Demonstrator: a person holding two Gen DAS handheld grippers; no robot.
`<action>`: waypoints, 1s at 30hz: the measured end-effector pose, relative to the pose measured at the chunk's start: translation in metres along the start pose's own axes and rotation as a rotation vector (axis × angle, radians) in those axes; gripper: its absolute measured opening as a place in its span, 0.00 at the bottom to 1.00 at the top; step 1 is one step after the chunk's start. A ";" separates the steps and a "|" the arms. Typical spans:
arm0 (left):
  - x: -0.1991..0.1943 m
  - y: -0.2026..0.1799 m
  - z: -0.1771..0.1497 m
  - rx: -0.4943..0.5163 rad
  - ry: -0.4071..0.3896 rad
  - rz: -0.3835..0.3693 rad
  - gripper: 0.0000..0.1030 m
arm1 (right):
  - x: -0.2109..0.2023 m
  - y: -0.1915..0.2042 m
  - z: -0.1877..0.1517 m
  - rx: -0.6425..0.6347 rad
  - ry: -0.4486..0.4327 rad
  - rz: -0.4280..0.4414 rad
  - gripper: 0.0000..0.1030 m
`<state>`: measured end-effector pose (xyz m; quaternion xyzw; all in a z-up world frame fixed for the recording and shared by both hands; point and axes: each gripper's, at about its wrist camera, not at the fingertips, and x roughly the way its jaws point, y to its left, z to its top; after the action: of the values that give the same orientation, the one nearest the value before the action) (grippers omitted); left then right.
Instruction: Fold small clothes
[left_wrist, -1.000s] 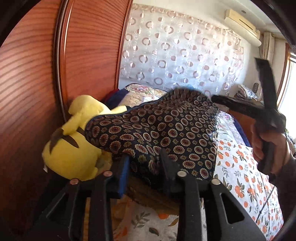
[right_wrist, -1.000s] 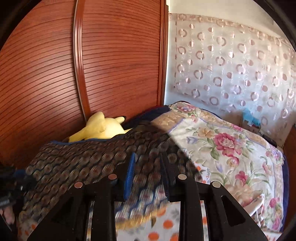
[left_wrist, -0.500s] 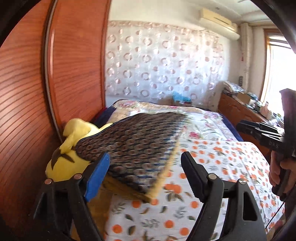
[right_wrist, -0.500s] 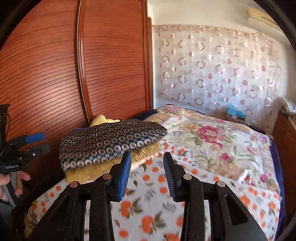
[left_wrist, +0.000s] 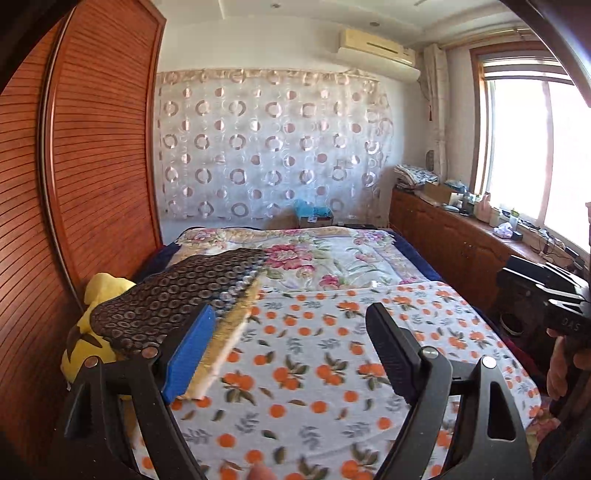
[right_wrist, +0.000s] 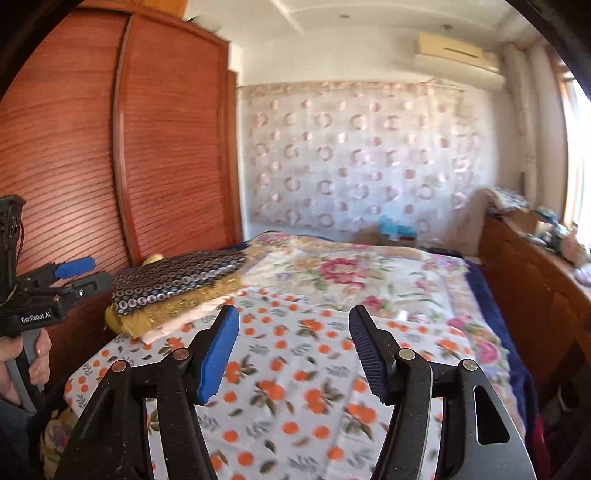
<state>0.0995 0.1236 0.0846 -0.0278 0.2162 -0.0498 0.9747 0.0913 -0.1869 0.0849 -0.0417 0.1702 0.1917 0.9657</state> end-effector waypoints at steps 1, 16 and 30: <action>-0.002 -0.007 0.000 0.006 0.002 -0.006 0.82 | -0.012 -0.001 -0.003 0.016 -0.010 -0.021 0.62; -0.009 -0.056 0.000 0.051 -0.003 -0.030 0.82 | -0.073 0.030 -0.027 0.091 -0.047 -0.144 0.62; -0.008 -0.061 -0.002 0.052 0.000 -0.019 0.82 | -0.072 0.039 -0.030 0.109 -0.047 -0.161 0.62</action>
<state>0.0859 0.0643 0.0911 -0.0045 0.2144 -0.0648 0.9746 0.0043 -0.1809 0.0813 0.0016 0.1539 0.1047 0.9825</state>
